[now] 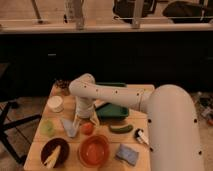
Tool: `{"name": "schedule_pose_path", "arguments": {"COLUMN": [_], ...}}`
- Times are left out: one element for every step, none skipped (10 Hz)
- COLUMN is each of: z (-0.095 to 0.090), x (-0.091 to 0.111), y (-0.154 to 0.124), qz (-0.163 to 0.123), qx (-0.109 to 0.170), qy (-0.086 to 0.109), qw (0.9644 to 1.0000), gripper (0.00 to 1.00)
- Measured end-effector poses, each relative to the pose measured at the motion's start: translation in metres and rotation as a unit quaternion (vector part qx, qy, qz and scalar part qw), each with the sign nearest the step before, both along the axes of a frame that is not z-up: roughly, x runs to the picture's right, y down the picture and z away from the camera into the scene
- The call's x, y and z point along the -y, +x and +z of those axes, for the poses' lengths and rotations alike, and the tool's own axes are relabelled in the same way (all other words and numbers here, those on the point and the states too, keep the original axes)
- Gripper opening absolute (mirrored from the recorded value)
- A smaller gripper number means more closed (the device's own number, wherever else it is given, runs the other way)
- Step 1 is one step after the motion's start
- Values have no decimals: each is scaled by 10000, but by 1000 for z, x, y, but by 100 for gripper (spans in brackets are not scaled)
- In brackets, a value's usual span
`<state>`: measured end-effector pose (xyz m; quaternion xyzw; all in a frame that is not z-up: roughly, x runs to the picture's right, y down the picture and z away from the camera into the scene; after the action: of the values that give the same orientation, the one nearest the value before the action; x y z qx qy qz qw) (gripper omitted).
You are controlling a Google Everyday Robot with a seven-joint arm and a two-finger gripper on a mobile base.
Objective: Place apple in paper cup
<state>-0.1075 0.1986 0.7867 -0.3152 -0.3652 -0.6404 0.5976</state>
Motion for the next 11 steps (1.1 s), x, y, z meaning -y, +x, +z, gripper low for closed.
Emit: {"name": "schedule_pose_path", "arguments": {"z": [4, 6, 9, 13, 16, 18, 21, 22, 25, 27, 31], "x": [0, -1, -3, -7, -10, -12, -14, -15, -17, -18, -21], "y": [-3, -4, -5, -5, -3, -1, 1, 2, 3, 4, 6], "qz": [-8, -6, -5, 4, 32, 56, 86, 107, 125, 135, 123], "qx": [1, 5, 12, 33, 45, 52, 64, 73, 87, 105, 142], "qy": [-42, -69, -107, -161, -213, -238, -271, -290, -315, -333, -381], "qw": [10000, 10000, 9999, 9999, 9998, 9997, 9996, 9995, 9994, 9993, 9991], "gripper": [80, 80, 80, 80, 80, 80, 80, 80, 80, 80, 80]}}
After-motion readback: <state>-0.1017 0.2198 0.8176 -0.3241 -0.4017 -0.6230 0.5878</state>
